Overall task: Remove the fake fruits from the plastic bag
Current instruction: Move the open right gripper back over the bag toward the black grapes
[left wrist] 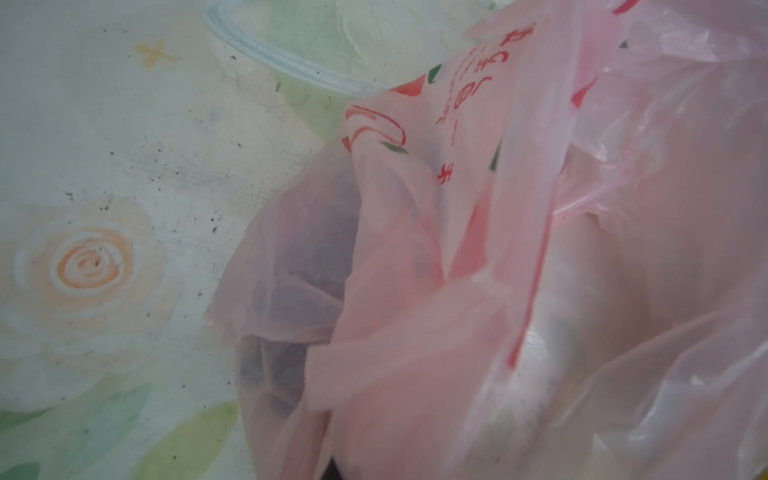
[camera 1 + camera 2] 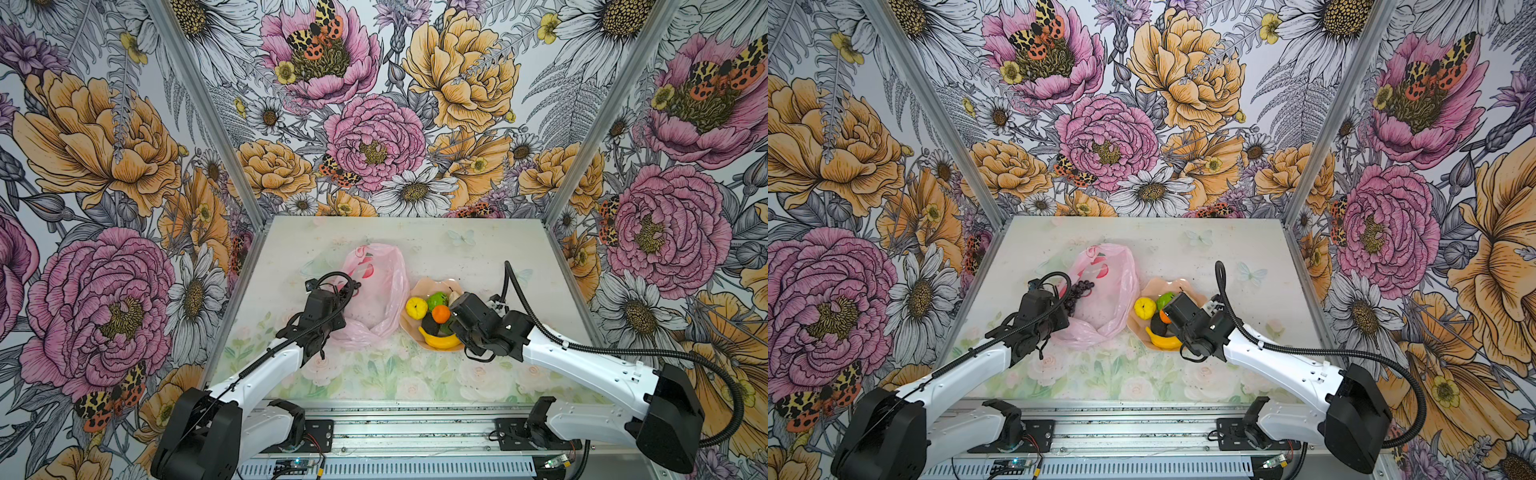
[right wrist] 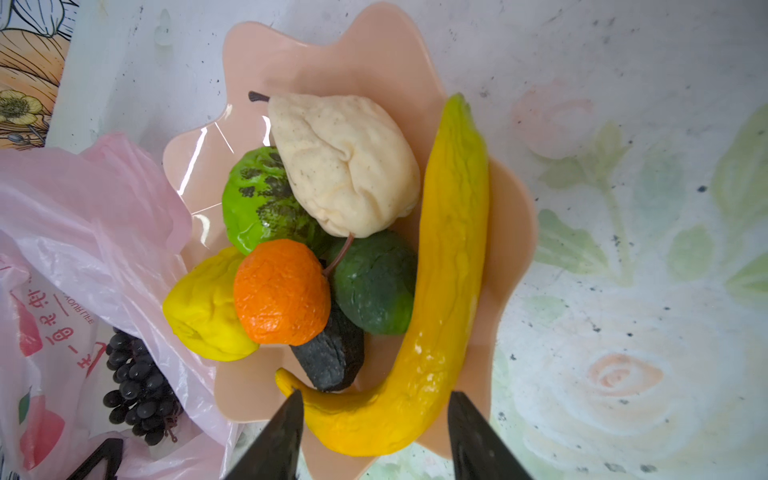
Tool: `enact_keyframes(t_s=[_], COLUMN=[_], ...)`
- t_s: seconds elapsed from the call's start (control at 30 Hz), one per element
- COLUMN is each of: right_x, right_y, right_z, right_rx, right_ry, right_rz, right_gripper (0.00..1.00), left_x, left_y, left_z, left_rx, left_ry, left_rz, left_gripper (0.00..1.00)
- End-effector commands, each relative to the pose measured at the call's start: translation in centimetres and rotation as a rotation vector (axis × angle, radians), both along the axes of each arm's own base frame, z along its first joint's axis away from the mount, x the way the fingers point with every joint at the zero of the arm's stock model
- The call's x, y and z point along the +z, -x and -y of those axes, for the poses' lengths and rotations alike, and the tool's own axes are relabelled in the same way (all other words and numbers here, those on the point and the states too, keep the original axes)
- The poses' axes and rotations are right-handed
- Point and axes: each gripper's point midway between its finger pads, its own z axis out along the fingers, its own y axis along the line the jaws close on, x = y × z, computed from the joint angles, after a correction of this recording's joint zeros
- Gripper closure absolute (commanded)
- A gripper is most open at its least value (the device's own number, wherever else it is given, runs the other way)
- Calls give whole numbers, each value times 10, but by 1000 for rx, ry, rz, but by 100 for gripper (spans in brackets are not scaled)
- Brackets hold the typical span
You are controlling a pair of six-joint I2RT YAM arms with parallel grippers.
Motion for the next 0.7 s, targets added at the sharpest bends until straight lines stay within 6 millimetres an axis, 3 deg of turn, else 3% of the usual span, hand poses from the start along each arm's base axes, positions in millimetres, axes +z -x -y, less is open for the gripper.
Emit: enact_keyframes(t_s=[0.0,0.17,0.3,0.4,0.53,0.67], right_x=[5,31,68,86,100,92], right_y=[-2,-16,-38,-53,-68,-73], right_z=[11,8,-11,-42,-101,-165], right_rx=[15,71,201,333,504,672], right_ry=[44,80,150,183,175,135], right_rz=[45,137,241,293,359,374], right_gripper=[39,38,36,34,32,31], left_x=[7,3,-2,-7,-9,-10], left_y=[-5,-3,3,10,22,33], left_z=[1,-4,-11,-14,-18,-24], left_rx=[-8,9,52,84,137,181], left_ry=[60,110,174,219,254,260], left_rz=[38,18,-13,-39,-57,-55], left_gripper=[100,100,100,100,100,100])
